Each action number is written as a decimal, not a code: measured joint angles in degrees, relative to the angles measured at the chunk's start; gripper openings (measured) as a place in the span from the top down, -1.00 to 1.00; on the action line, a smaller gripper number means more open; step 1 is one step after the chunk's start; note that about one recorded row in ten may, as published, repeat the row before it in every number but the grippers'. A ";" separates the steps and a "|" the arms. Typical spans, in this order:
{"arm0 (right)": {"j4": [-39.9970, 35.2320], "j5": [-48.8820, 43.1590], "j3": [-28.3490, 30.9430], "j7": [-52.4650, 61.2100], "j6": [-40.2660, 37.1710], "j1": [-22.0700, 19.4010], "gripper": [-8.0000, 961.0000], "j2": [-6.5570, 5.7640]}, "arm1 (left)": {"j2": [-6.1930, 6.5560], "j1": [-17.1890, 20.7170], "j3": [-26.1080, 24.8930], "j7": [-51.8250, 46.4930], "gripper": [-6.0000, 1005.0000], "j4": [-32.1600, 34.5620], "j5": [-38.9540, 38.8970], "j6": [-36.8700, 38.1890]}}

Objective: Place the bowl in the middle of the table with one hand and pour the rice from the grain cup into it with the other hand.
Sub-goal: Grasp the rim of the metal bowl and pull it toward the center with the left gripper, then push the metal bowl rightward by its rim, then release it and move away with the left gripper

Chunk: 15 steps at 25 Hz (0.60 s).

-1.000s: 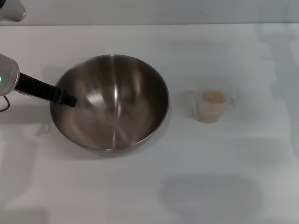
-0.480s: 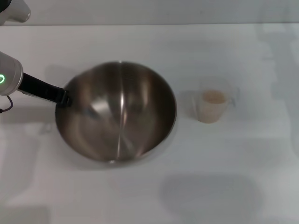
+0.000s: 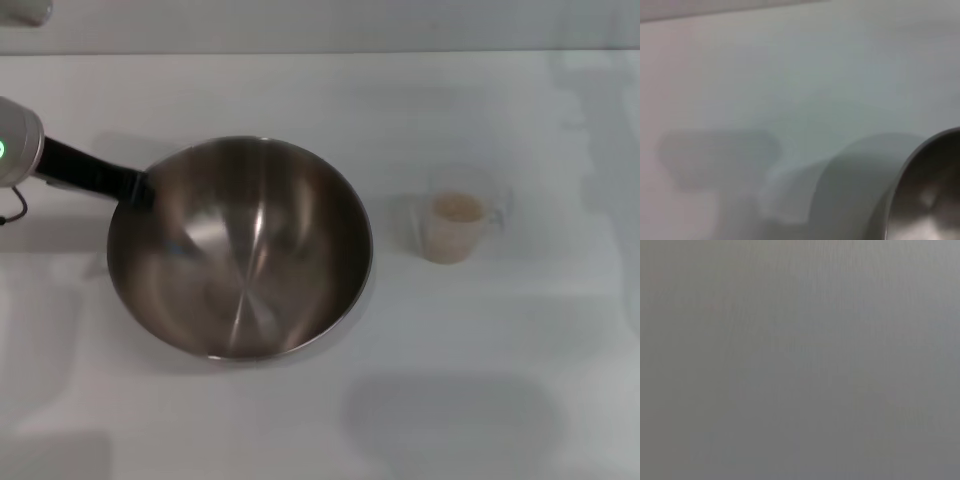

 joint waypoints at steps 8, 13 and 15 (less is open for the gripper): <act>-0.09 -0.03 0.00 0.00 0.00 0.00 -0.36 0.00 | 0.01 -3.49 -2.34 1.26 0.91 -0.49 -2.50 0.42; -0.09 -0.06 0.00 0.00 0.01 0.00 -0.36 0.00 | -0.08 -7.51 -1.39 1.85 0.91 2.95 -2.38 2.60; -0.07 -0.11 0.00 0.00 0.01 -0.02 -0.36 0.00 | -0.11 -9.27 -1.08 2.27 0.91 5.86 -2.24 3.95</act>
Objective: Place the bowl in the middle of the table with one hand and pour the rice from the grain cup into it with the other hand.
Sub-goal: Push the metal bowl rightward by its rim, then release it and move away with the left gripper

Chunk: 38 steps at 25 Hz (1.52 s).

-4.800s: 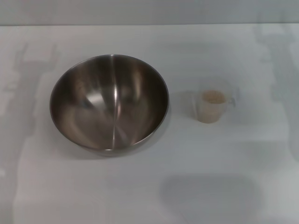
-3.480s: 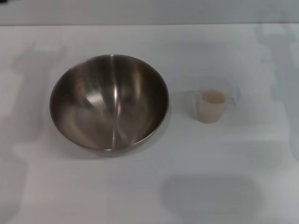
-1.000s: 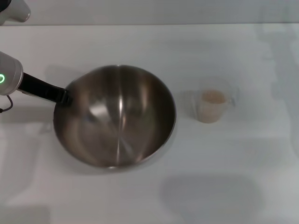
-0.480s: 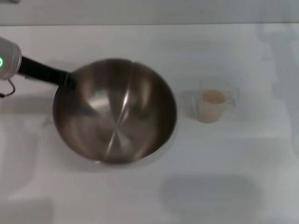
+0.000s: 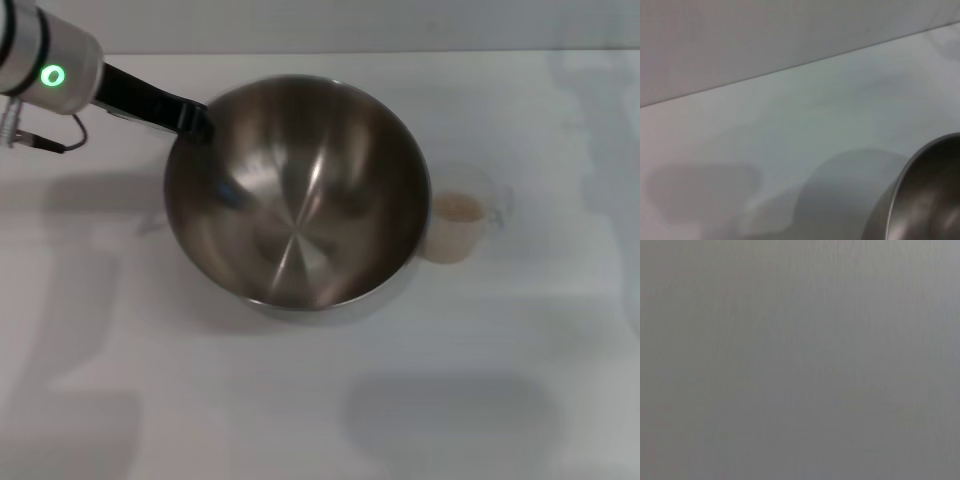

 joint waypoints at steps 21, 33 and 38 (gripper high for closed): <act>0.26 -0.26 0.00 0.00 -0.07 -0.03 -0.36 0.00 | 0.12 -4.83 2.12 0.54 0.91 13.06 1.52 8.41; 0.36 -0.28 -0.23 0.00 -0.63 -0.42 -0.37 0.18 | 0.21 -4.76 1.15 0.48 0.58 12.68 1.26 8.59; 0.33 -0.28 -0.35 0.00 -1.30 -0.68 -0.36 0.30 | 0.22 -2.70 -0.24 0.17 0.21 5.81 1.17 8.31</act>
